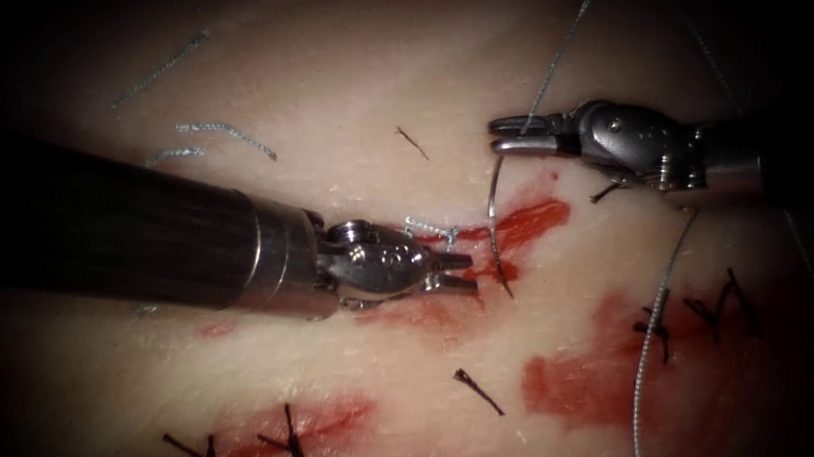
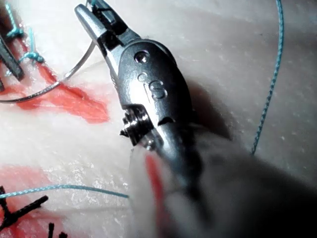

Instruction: Wound Closure

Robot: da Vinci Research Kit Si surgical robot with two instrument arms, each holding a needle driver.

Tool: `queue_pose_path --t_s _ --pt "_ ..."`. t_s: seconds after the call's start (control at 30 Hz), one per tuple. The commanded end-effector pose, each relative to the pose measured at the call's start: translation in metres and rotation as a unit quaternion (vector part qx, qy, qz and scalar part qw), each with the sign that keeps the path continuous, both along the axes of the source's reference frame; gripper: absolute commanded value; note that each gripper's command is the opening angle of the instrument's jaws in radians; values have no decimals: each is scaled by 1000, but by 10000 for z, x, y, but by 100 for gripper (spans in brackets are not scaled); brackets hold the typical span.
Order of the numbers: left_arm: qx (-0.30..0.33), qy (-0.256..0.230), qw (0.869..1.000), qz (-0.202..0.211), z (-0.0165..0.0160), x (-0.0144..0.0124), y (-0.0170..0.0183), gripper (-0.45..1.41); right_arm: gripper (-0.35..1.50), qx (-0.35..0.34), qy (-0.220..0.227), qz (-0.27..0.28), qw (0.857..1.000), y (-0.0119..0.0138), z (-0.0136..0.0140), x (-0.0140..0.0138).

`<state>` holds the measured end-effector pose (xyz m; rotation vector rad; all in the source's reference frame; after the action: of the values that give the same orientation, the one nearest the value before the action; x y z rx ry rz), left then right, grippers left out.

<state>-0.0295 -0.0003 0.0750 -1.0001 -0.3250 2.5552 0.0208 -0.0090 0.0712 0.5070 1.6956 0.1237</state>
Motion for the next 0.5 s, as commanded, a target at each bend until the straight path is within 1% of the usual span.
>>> queue_pose_path --t_s 0.03,0.1,0.13,0.17,0.3,0.37,0.43,0.47,0.5 --pt "-18 -4 1000 22 3 -5 1 37 -35 18 3 2 1000 -6 2 10" --pt "-43 -7 998 50 0 -6 4 42 -35 45 2 9 999 -8 4 11" --pt "-57 -9 996 65 -1 -6 6 51 -35 57 3 9 998 -9 5 12" --pt "-72 -11 994 82 -1 -7 7 66 -35 69 3 8 998 -9 6 12" --pt "-104 -19 987 120 0 -9 7 91 -35 114 -2 5 993 -10 10 11" --pt "-122 -21 983 138 0 -11 8 96 -35 117 -3 5 993 -11 10 11" --pt "-151 -25 975 160 3 -18 12 96 -35 131 4 10 991 -12 9 12" --pt "-156 -27 974 163 6 -20 13 91 -35 137 5 10 991 -13 9 13" --pt "-161 -28 972 166 8 -22 15 91 -35 140 5 9 990 -13 9 13"
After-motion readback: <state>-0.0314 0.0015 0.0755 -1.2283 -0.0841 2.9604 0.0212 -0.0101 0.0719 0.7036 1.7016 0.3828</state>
